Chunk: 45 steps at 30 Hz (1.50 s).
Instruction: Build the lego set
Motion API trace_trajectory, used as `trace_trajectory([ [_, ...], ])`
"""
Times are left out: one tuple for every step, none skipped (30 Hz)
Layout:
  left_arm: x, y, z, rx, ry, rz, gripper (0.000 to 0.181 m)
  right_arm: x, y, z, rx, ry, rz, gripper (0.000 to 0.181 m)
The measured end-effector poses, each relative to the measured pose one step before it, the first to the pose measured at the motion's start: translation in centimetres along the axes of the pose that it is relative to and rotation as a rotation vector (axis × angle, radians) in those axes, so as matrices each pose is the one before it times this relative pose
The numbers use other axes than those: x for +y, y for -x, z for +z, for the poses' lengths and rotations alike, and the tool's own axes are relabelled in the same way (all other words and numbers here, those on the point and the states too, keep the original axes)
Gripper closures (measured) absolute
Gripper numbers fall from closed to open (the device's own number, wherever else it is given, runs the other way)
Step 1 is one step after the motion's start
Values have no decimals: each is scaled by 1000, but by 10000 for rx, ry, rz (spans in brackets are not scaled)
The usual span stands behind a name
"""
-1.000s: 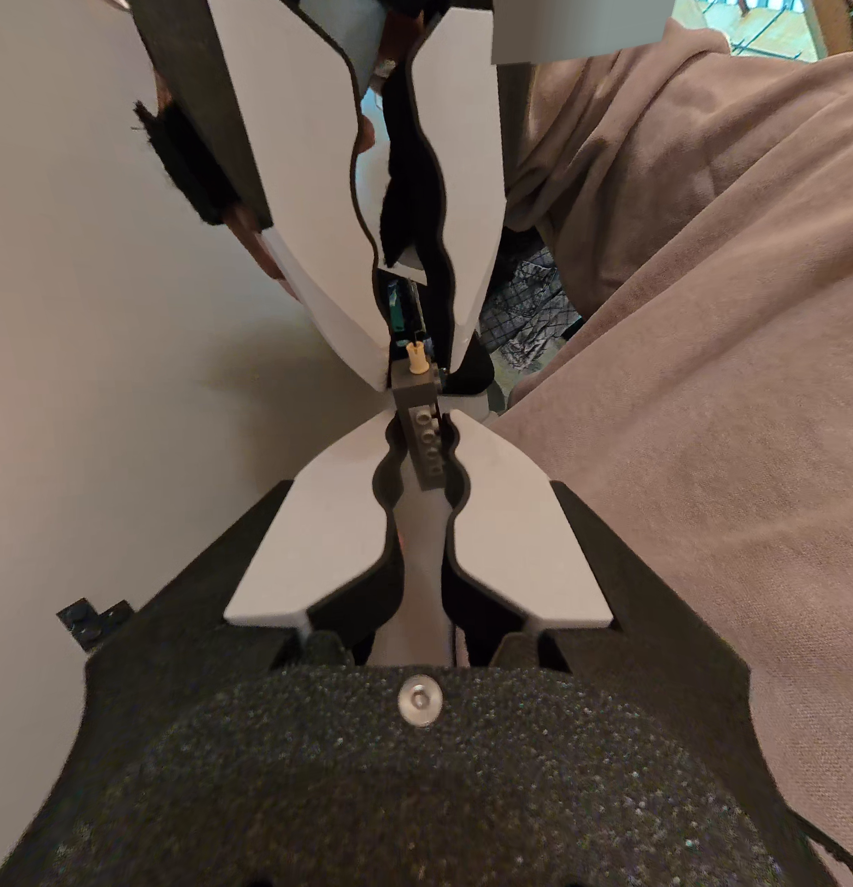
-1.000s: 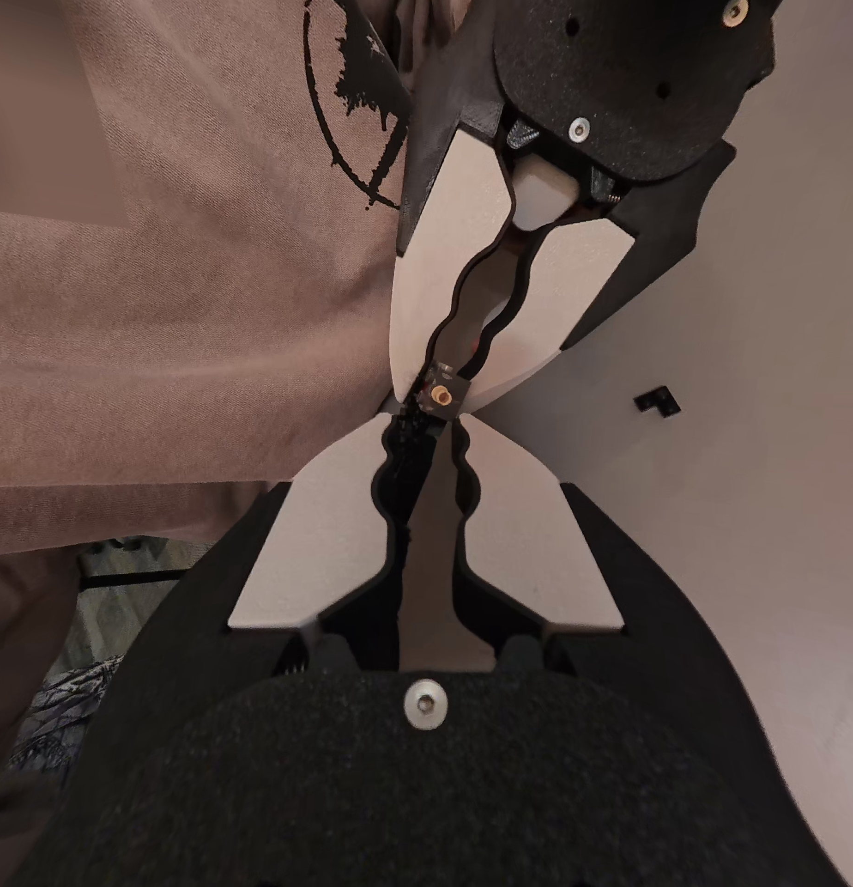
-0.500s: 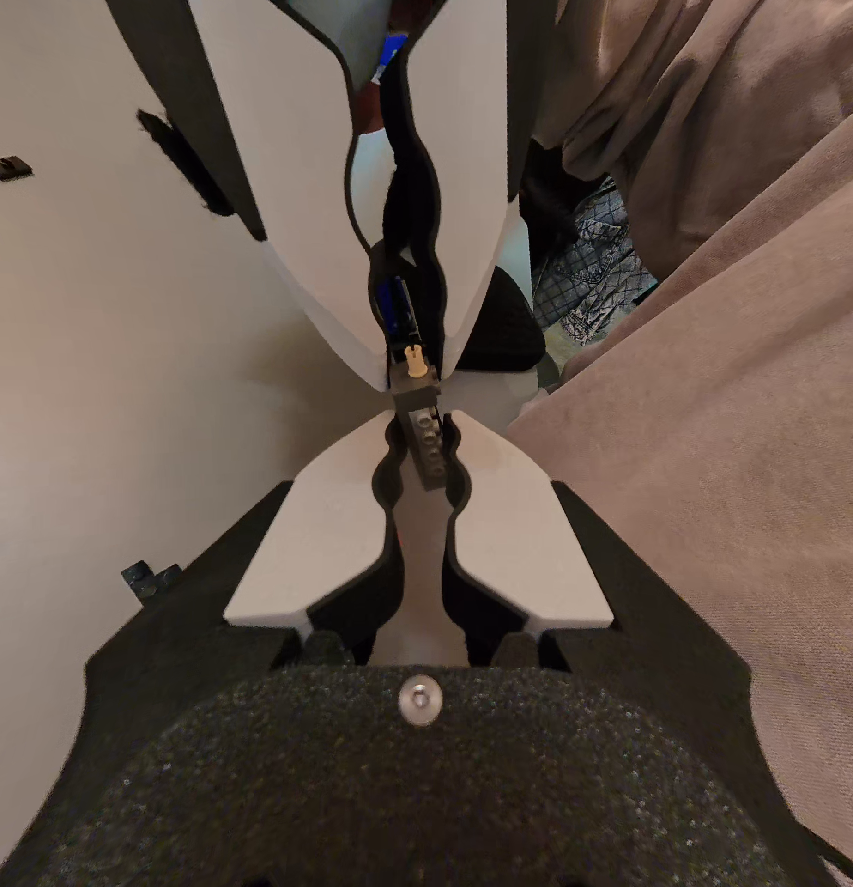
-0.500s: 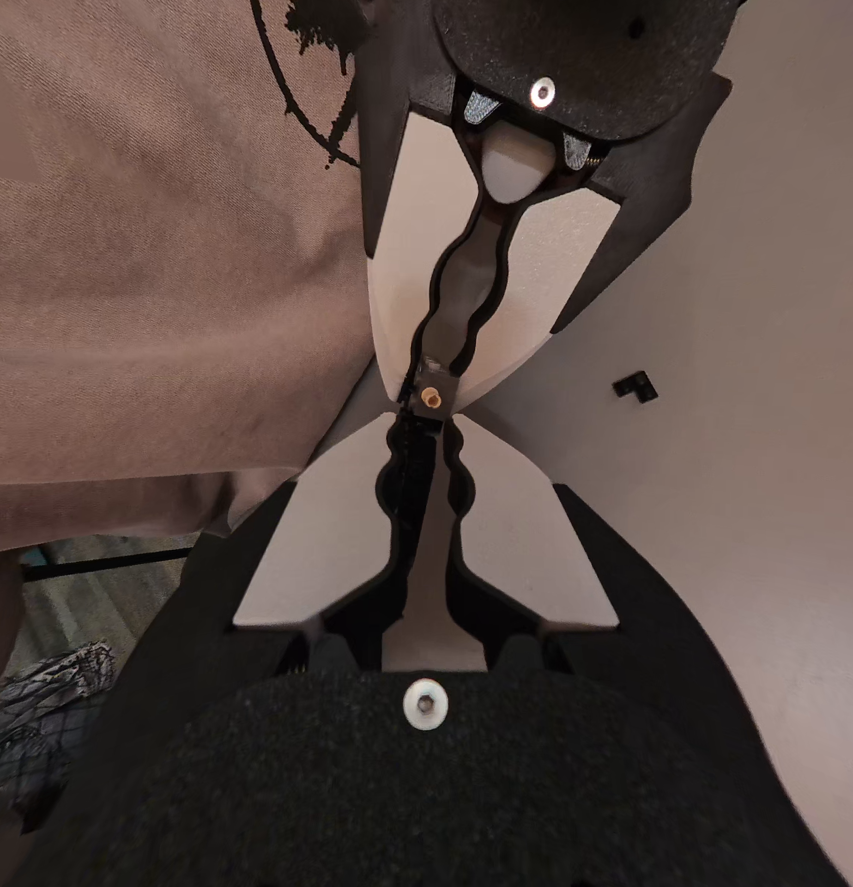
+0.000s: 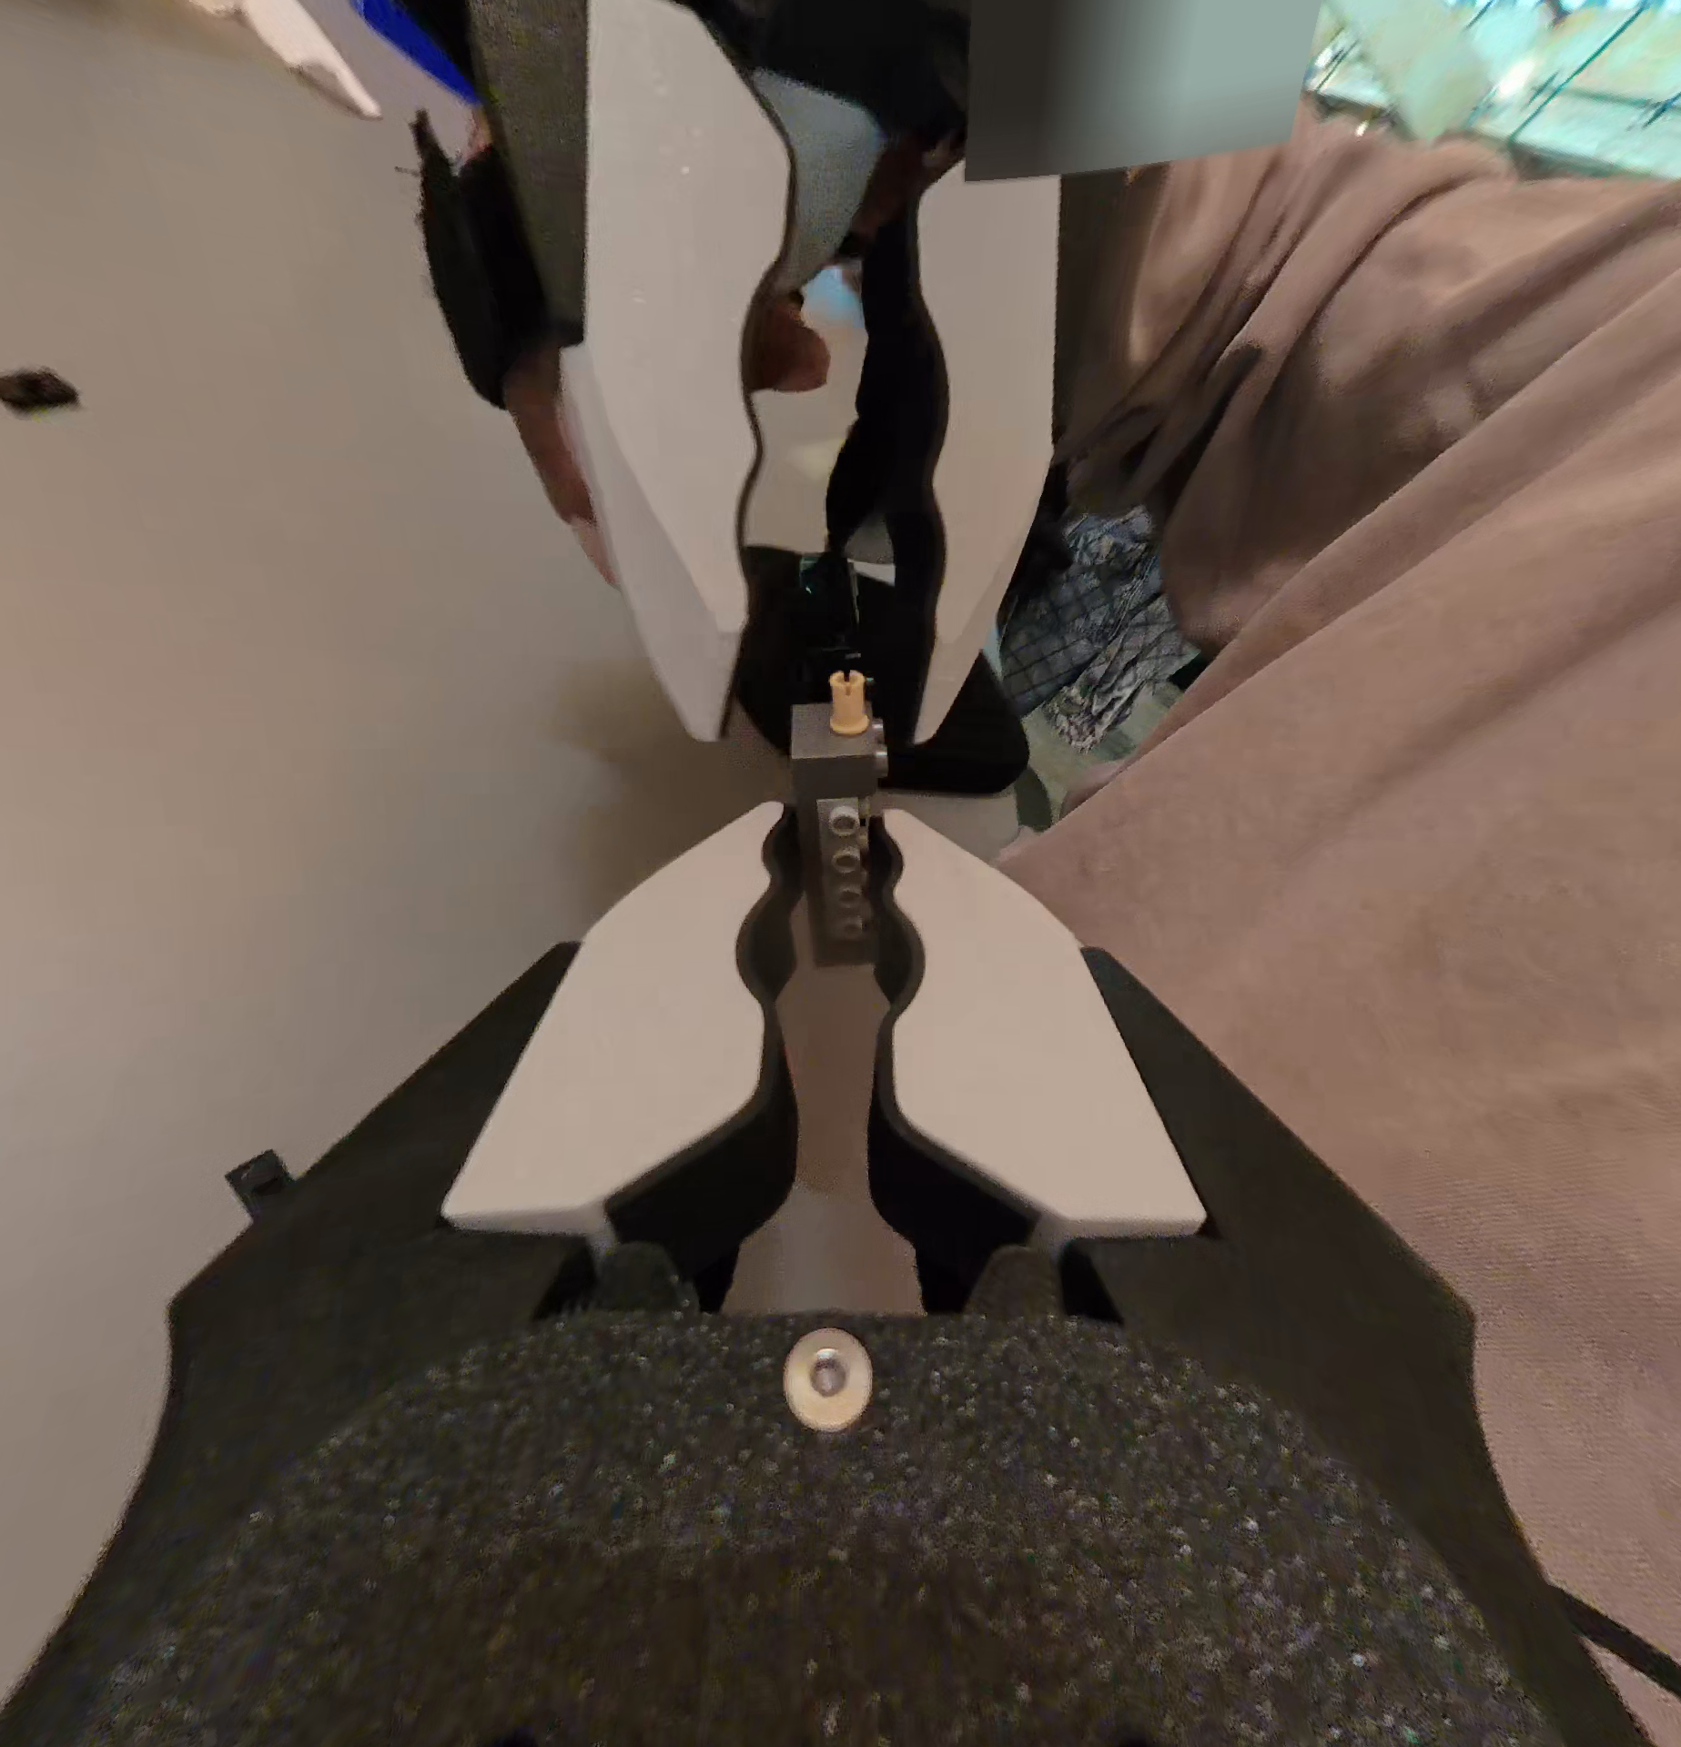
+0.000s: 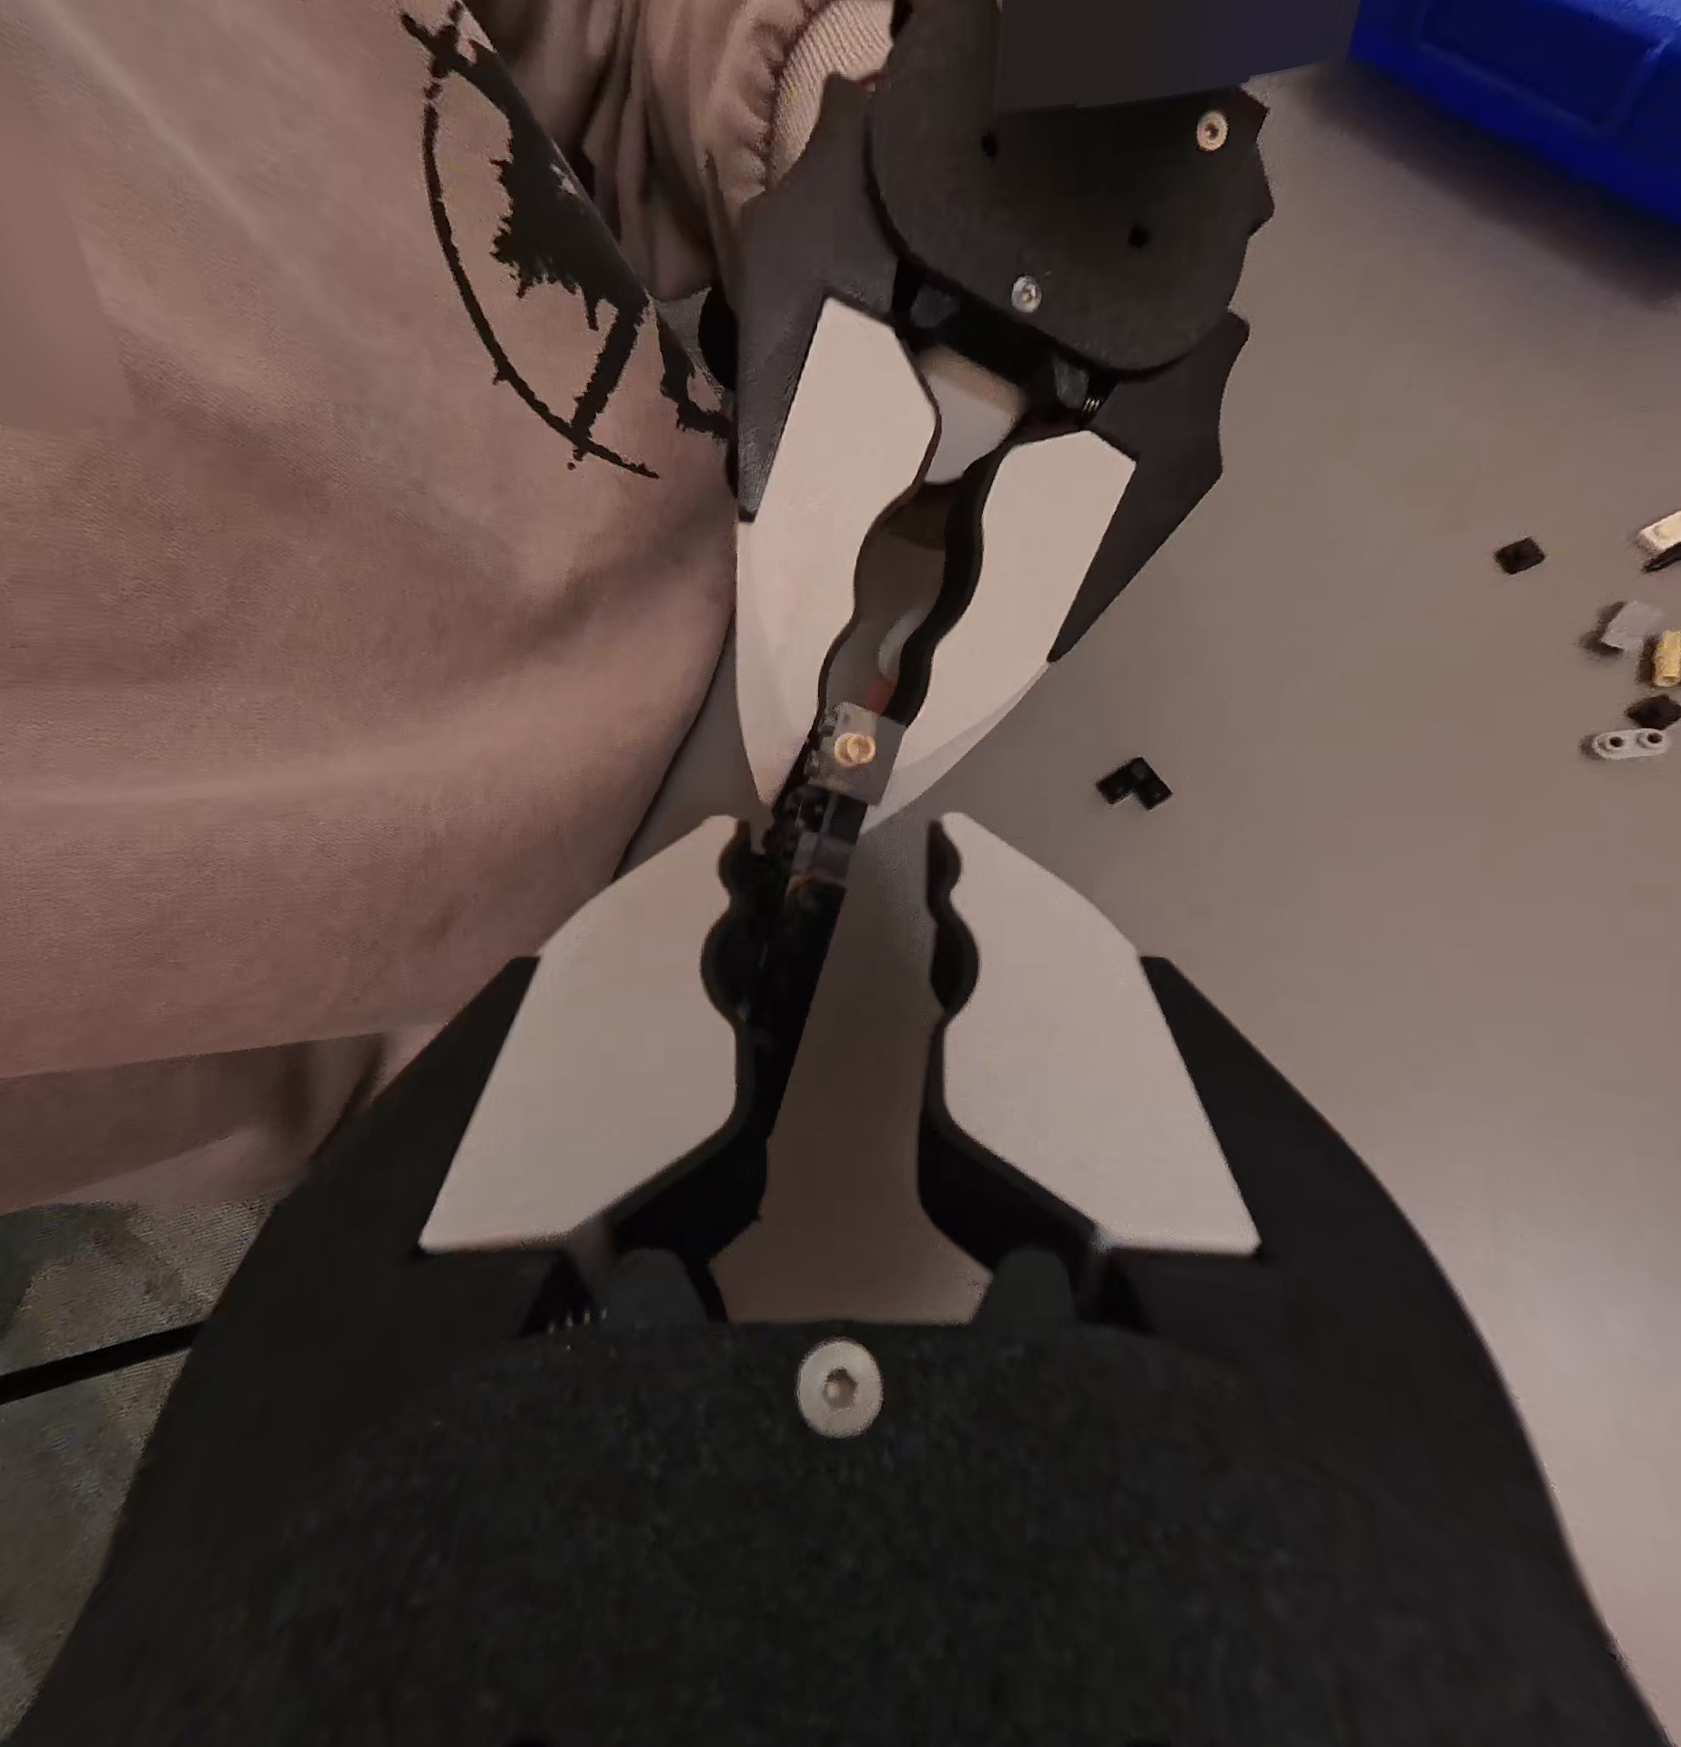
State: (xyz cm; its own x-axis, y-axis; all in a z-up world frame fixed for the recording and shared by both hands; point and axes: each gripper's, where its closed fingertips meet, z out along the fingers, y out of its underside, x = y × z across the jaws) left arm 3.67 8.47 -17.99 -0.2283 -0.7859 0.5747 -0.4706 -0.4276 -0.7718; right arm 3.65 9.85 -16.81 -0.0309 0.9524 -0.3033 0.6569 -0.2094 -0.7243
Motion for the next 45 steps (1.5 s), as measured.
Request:
trace_trajectory([
  [-212,-102,-100,-23,-90,91,168,-11,47,-300,22,-35,-3,141],
  [-183,-50,-79,-40,-70,115,168,-48,75,-251,-9,-115,-1,140],
  [-162,-108,-51,52,-73,18,168,-83,311,-172,-174,-154,81,139],
  [-73,-143,-1,103,-38,-26,168,-95,115,-109,-61,-144,115,139],
  [35,-73,26,65,13,-26,168,-109,68,-77,-37,-168,76,139],
  [44,-9,56,17,0,13,168,-36,151,-59,-97,-108,103,139],
  [33,-37,48,30,4,13,168,-71,119,-57,-101,-112,131,140],
  [7,11,28,-2,6,4,168,-13,-52,-69,9,-34,119,142],
  [33,63,21,-49,22,55,168,123,-94,-48,53,73,98,144],
  [16,113,-3,-97,15,84,168,197,-76,19,50,149,46,147],
  [1,84,3,-106,16,102,168,119,89,88,-29,113,16,149],
  [-3,71,0,-134,17,155,168,80,61,120,6,129,30,152],
  [-30,104,-5,-196,20,224,168,155,-106,154,150,216,-27,153],
  [-28,68,-13,-189,19,264,168,145,-48,163,156,215,-116,154],
  [-46,61,-29,-194,16,253,168,-39,-83,100,179,105,-98,158],
  [-29,120,-35,-234,26,279,168,-150,21,51,99,21,-74,161],
  [-45,109,-43,-256,21,330,168,-85,-39,35,135,67,-84,164],
  [-18,79,-27,-276,51,404,168,2,-88,22,187,107,-154,166],
  [-5,175,-56,-361,70,504,168,1,-32,21,155,85,-157,168],
  [-25,145,-70,-360,64,583,168,-74,-3,6,179,40,-200,169],
  [-24,89,-68,-337,82,532,168,-35,-47,-6,230,71,-218,168],
  [-63,40,-62,-285,53,487,168,-86,12,-44,203,58,-224,168],
  [-63,61,-69,-265,30,388,168,-111,-45,-55,259,43,-255,168],
  [-72,70,-91,-223,19,332,168,-111,-63,-47,283,45,-267,168],
  [-77,25,-96,-155,-6,292,168,-134,-9,-45,261,18,-292,169],
  [-79,13,-95,-116,-10,230,168,-111,6,-35,211,33,-240,169],
  [-65,-75,-53,-54,-4,207,168,-83,95,-25,121,57,-215,169],
  [-46,-33,-51,-83,4,242,168,-60,53,-21,132,55,-179,169],
  [-29,-57,-56,-71,10,274,168,-47,73,6,97,42,-143,169],
  [-34,-43,-39,-79,17,229,168,-39,50,-6,92,18,-126,169],
  [-35,-45,-40,-60,2,181,168,-40,50,-16,78,2,-94,169],
  [-34,-56,-38,-24,-24,156,168,-60,49,-1,88,-23,-91,169],
  [-20,-43,-44,-2,-22,134,168,-33,36,12,88,-29,-56,169],
  [17,-117,13,67,4,47,168,19,124,36,-22,13,18,169],
  [68,40,50,0,-1,-26,168,61,-54,32,70,37,75,169],
  [85,190,18,-20,-15,-112,168,39,-199,34,162,-11,124,169],
  [35,53,26,119,0,-292,168,53,-47,32,20,7,105,168],
  [55,30,60,83,17,-294,168,80,-44,24,-3,67,94,168],
  [86,72,61,25,17,-177,168,92,-59,49,12,89,68,168],
  [127,19,56,66,60,-197,168,-5,26,51,-52,32,32,164],
  [114,62,52,44,49,-206,168,-38,27,38,-65,22,53,161],
  [81,92,18,9,20,-163,168,84,-56,68,-16,126,32,159],
  [81,106,1,-8,40,-108,168,51,-156,95,74,102,-17,158],
  [100,79,0,2,51,-99,168,67,-133,110,53,112,-11,158],
  [65,24,21,20,28,-89,168,26,-103,110,30,92,16,158],
])
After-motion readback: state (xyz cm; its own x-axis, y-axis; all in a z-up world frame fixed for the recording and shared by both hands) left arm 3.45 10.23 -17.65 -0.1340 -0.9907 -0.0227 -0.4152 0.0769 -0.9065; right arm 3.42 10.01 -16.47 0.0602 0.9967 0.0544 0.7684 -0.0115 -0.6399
